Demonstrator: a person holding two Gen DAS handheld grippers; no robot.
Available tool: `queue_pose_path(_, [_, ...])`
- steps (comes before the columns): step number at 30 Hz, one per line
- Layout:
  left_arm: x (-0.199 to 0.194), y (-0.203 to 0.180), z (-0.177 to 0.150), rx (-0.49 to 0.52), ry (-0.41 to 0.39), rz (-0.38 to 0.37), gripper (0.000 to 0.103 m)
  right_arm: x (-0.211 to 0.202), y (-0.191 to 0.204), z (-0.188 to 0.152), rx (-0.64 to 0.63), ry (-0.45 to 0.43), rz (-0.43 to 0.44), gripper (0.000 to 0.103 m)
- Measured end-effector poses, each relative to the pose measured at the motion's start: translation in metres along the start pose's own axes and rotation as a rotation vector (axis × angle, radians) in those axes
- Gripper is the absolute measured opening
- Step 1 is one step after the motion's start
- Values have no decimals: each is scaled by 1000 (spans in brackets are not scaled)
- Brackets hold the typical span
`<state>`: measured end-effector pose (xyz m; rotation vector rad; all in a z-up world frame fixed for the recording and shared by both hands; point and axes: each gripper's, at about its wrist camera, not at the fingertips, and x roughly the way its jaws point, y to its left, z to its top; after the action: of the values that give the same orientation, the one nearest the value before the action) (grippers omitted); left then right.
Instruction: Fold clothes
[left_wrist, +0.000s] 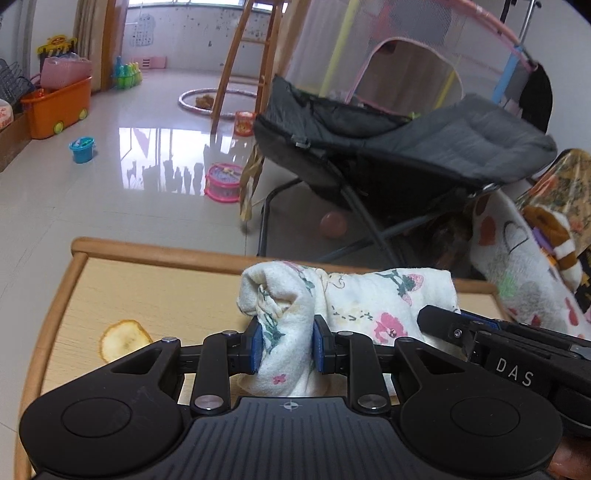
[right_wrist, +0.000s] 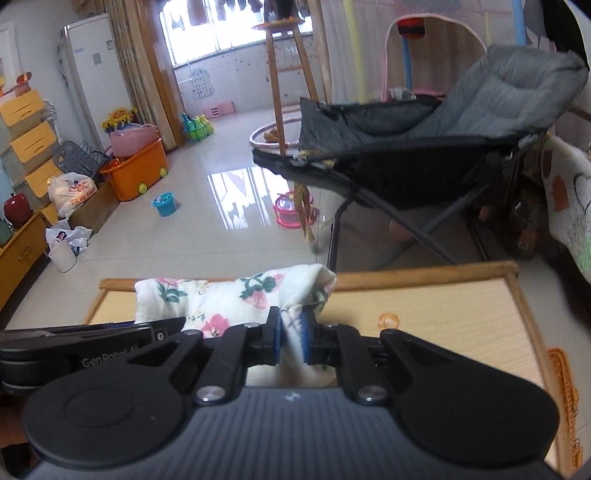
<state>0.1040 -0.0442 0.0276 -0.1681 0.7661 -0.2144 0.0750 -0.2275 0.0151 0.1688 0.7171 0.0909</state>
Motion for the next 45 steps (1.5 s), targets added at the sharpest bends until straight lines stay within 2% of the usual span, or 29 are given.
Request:
queue_pose_path(6, [8,5,-5,8,-19,3,28,11,-1,-14,-4,16,-14,11])
queue_pose_path(9, [8,8,-8,1,-26,4,35,11,0,-16,-11,11,-16,11])
queue_pose_path(11, [7,10,-9,-9,-33,3,35,11,0,-15,-14,7,-21,12])
queue_pose_path(15, [-1,10,-10,-6,-55,18,36,3,-2,-13,-8,-63,-22,15])
queue_pose_path(18, [-16,12,-8,-16,-83,52,39,-13,0,-8,-37,-120,-40,22])
queue_pose_path(19, [-23,13,-7,-20,-96,65,43,-18,0,-7,-48,-135,-51,28])
queue_pose_path(20, [-31,14,-6,-24,-110,78,51,-24,0,-6,-58,-151,-62,38])
queue_pose_path(22, [-48,15,-4,-15,-141,85,59,-33,-4,-3,-62,-163,-86,42])
queue_pose_path(24, [-64,17,-4,10,-171,89,61,-41,-10,-4,-44,-166,-113,43])
queue_pose_path(27, [-80,19,-9,40,-159,151,62,-52,-21,-12,-3,-155,-142,47])
queue_pose_path(30, [-85,27,-24,56,-151,156,62,-56,-28,-31,0,-138,-170,47])
queue_pose_path(34, [-81,37,-47,66,-88,164,62,-53,-37,-55,0,-97,-193,47])
queue_pose_path(39, [-83,54,-63,13,-71,189,62,-46,-43,-61,-1,-75,-200,50])
queue_pose_path(45, [-73,52,-68,47,-82,200,65,-36,-47,-67,-10,-59,-209,56])
